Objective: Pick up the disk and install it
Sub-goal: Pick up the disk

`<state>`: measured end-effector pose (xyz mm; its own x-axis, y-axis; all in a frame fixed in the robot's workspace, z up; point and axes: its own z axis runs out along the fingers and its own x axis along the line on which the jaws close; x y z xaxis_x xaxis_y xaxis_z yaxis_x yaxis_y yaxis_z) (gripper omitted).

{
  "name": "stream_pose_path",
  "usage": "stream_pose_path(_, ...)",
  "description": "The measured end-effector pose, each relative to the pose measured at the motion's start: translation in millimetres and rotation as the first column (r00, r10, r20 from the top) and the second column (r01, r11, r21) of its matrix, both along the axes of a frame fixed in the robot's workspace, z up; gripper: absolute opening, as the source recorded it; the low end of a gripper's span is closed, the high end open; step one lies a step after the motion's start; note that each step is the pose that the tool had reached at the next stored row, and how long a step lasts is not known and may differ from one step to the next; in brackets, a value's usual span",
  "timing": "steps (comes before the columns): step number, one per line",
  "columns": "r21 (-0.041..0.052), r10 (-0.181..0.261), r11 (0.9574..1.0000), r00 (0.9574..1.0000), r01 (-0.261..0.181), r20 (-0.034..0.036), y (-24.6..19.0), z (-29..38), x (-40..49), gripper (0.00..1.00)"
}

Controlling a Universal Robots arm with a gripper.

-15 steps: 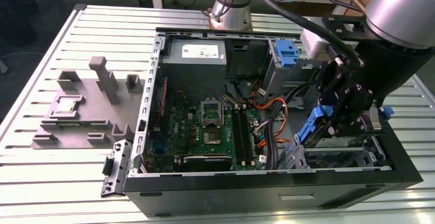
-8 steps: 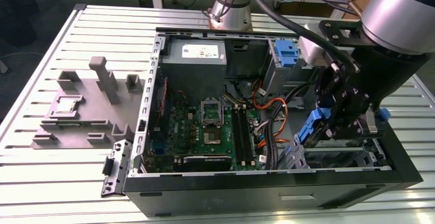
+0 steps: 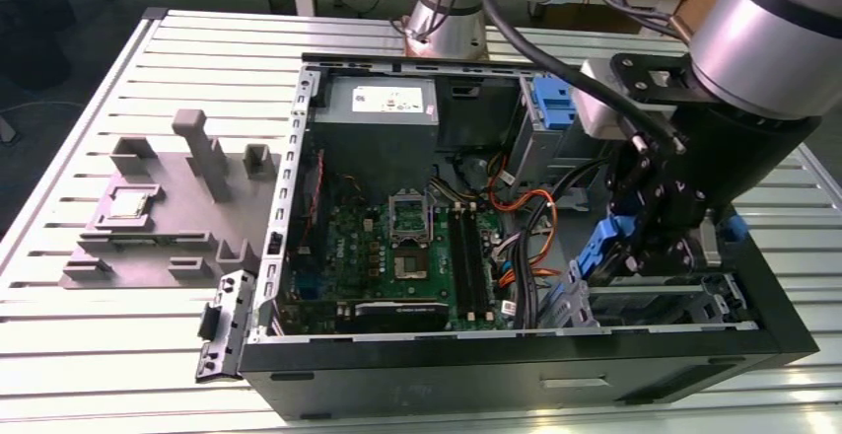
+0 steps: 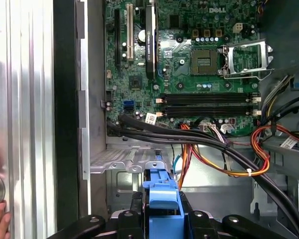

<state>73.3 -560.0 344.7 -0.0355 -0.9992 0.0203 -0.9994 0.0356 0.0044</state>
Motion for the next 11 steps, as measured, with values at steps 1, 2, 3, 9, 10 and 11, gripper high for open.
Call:
stream_pose_path(1,0.0001,0.000,1.0000,1.0000,0.000,0.0000,0.0,-1.0,0.0,0.37)
stream_pose_path(2,0.0001,0.000,1.0000,1.0000,0.000,0.0000,0.0,-2.0,0.0,0.37)
stream_pose_path(3,0.0001,0.000,1.0000,1.0000,0.000,0.0000,0.0,-2.9,0.0,0.37)
stream_pose_path(9,0.0002,0.000,1.0000,1.0000,0.000,0.0000,0.0,-8.1,0.0,0.37)
stream_pose_path(10,0.0001,0.000,1.0000,1.0000,0.000,0.0000,0.0,-9.0,0.0,0.37)
stream_pose_path(11,0.0001,0.000,1.0000,1.0000,0.000,0.0000,0.0,-9.8,0.0,0.37)
